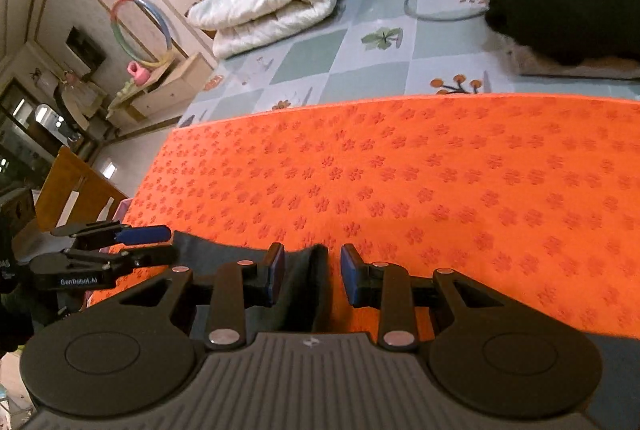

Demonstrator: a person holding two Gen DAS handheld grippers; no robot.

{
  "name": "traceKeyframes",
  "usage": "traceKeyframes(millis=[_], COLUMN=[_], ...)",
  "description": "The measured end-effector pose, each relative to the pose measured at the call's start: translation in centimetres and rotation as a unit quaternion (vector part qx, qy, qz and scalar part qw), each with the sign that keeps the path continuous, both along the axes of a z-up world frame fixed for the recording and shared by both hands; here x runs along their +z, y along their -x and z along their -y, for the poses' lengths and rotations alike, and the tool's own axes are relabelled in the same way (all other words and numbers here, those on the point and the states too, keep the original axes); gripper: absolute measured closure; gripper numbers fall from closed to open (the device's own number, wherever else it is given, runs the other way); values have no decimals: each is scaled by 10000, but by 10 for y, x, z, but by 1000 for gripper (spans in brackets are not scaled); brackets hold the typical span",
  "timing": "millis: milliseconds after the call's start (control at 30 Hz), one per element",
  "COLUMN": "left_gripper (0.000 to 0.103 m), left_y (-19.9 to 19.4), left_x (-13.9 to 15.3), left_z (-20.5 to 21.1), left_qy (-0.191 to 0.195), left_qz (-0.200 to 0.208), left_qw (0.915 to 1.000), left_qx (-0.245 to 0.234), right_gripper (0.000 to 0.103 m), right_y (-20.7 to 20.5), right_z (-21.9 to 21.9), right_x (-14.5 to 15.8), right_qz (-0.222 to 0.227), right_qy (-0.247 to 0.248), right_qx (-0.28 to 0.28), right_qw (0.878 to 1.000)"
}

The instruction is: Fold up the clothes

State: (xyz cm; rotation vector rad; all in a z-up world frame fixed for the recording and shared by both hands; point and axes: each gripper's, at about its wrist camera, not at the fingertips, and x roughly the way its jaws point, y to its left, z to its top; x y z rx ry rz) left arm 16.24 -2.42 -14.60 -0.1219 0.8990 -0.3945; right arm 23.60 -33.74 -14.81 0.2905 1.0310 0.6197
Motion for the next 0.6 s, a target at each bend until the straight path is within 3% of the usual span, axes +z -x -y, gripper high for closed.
traceKeyframes(millis=[67,100,133,167,200,367,600], left_gripper=[59,75,80,96,99,99,99], left_y=[-3,-3,-4,-5,-3,17,78], left_x=[-2,-2,-3,-3,1,34,93], left_z=[-1,-1,-1,-2,-3,-8,-1], left_qy=[123,200,277,354,423,801,863], left_qz=[-9,-67,-127,-187,-111,293,907], left_qw=[9998,9996,9993,9988,9984,9949,9853], left_qx=[-125,-181,-237,-293,-345,-544,-1163], right_gripper=[69,78,96,100,100,100,100], right_y=[-6,-9,-10,-9,-8,15,80], right_z=[-5,-7,-9,-10,-11,-3,22], right_x=[-6,-9,-10,-8,-6,26,77], right_qz=[-116,-176,-216,-212,-200,15,401], right_qy=[-7,-12,-62,-114,-165,-469,-551], right_qx=[67,102,166,201,229,347,543], right_qw=[9999,9998,9996,9995,9994,9983,9962])
